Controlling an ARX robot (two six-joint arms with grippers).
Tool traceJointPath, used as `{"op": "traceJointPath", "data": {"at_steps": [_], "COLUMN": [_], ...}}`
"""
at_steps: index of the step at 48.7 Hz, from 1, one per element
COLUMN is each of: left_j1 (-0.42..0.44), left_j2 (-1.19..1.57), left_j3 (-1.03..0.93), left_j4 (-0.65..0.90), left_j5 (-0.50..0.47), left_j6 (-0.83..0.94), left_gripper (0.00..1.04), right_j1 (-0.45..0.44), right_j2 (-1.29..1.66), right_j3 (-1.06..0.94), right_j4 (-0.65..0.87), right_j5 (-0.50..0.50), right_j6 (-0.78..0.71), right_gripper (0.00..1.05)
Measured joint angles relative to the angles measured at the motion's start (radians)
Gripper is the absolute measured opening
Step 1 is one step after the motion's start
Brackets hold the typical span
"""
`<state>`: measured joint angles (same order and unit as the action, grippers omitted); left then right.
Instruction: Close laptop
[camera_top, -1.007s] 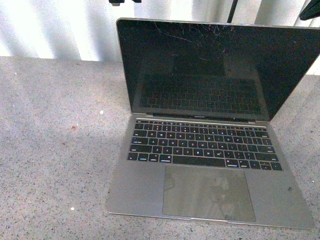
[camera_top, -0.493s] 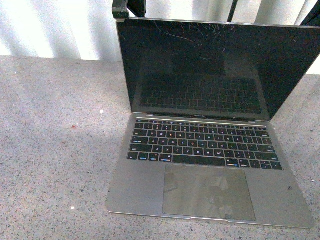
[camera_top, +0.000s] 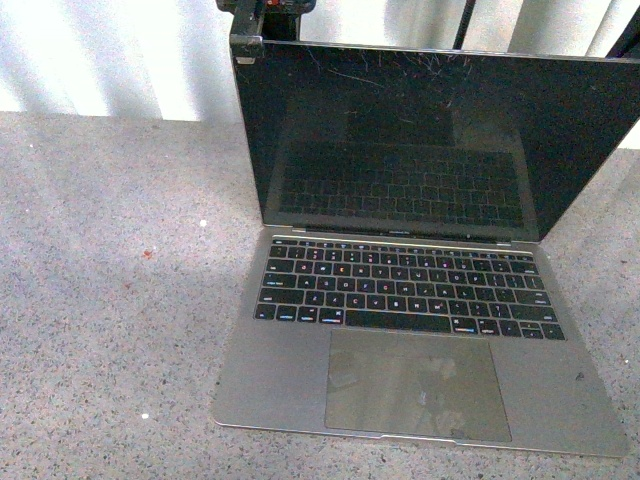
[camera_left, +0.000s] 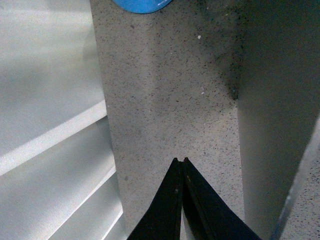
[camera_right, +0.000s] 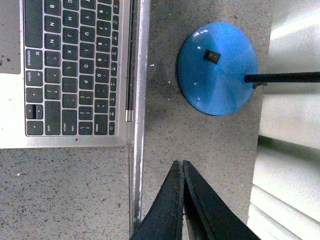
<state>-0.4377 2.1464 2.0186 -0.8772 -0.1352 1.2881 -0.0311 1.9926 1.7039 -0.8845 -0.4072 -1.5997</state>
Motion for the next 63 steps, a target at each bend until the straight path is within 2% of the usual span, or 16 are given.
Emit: {"op": "traceJointPath", "data": {"at_steps": [34,63], "left_j1": [-0.037,-0.071], "left_j2": [-0.085,-0.137], "left_j3": [-0.139,-0.276], "left_j4": [0.005,0.031], "left_j5": [0.007,0.023], "left_j6": [0.003,0.005], "left_gripper": [0.04,0.04], "right_j1": [0.008,0.060], "right_j2": [-0.001,-0.077], "right_j3": [-0.017,-0.168], "right_j4": [-0.062,-0.027], "right_j5": [0.030,0.048], "right_j6": [0.059,0.141], "right_gripper": [0.03,0.03]}}
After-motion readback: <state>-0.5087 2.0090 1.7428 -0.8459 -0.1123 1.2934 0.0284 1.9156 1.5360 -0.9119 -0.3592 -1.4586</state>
